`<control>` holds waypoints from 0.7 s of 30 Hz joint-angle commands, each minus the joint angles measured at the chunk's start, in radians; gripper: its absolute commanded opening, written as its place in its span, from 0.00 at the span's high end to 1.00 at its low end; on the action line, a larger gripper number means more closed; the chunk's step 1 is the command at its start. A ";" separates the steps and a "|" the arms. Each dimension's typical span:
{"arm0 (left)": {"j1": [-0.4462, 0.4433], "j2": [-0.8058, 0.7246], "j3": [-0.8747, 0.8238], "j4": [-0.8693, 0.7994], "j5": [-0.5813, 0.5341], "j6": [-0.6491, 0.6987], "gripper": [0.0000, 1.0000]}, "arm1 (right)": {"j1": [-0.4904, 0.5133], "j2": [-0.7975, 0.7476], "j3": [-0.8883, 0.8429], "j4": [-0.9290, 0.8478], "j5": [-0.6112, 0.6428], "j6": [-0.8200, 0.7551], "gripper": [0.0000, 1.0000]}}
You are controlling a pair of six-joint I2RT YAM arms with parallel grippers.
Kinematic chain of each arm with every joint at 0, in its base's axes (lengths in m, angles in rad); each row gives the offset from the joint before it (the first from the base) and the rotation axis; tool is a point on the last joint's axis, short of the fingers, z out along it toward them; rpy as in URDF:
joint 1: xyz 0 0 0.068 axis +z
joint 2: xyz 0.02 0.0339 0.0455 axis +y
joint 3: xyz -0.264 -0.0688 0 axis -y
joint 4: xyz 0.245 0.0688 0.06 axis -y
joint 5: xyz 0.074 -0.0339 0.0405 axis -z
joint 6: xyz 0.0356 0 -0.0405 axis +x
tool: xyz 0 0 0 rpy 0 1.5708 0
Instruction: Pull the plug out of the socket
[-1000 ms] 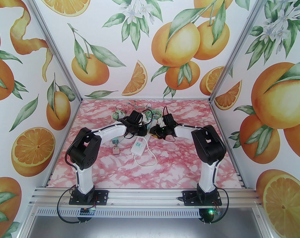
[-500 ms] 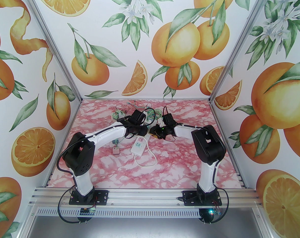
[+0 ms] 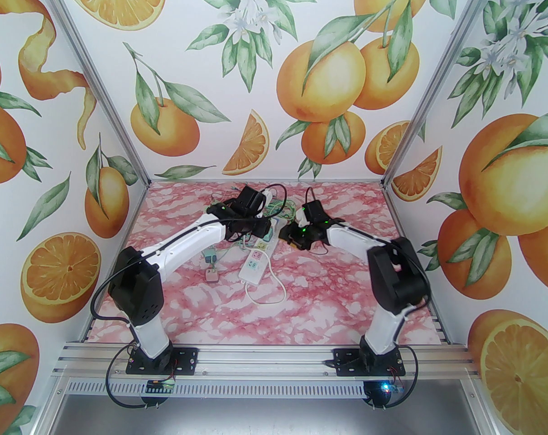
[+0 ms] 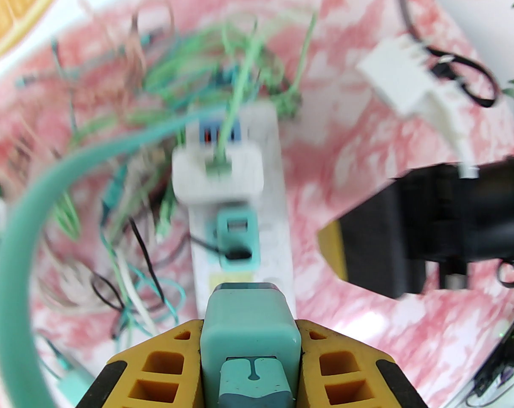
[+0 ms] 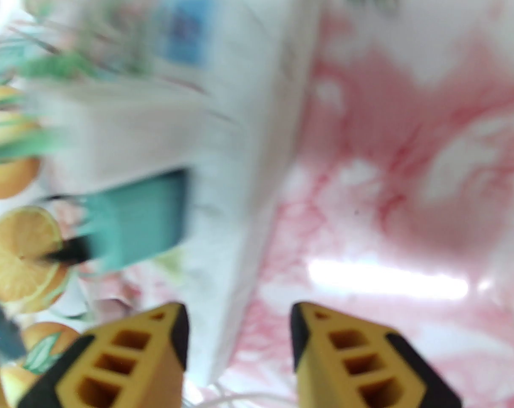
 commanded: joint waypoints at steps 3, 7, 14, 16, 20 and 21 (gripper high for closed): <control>0.053 0.070 0.132 -0.041 0.065 0.025 0.80 | -0.051 -0.134 -0.027 -0.048 0.066 -0.025 0.47; 0.054 0.161 0.280 -0.090 0.065 0.046 0.80 | -0.095 -0.218 -0.082 -0.047 0.084 -0.022 0.38; 0.045 0.349 0.583 -0.196 0.045 0.074 0.80 | -0.159 -0.360 -0.176 -0.041 0.128 -0.003 0.13; 0.038 0.382 0.640 -0.205 0.056 0.075 0.80 | -0.180 -0.391 -0.198 -0.049 0.146 0.006 0.01; 0.003 0.434 0.731 -0.223 0.051 0.078 0.79 | -0.226 -0.457 -0.242 -0.063 0.191 0.025 0.00; -0.010 0.444 0.750 -0.231 0.044 0.082 0.79 | -0.239 -0.471 -0.252 -0.068 0.202 0.029 0.00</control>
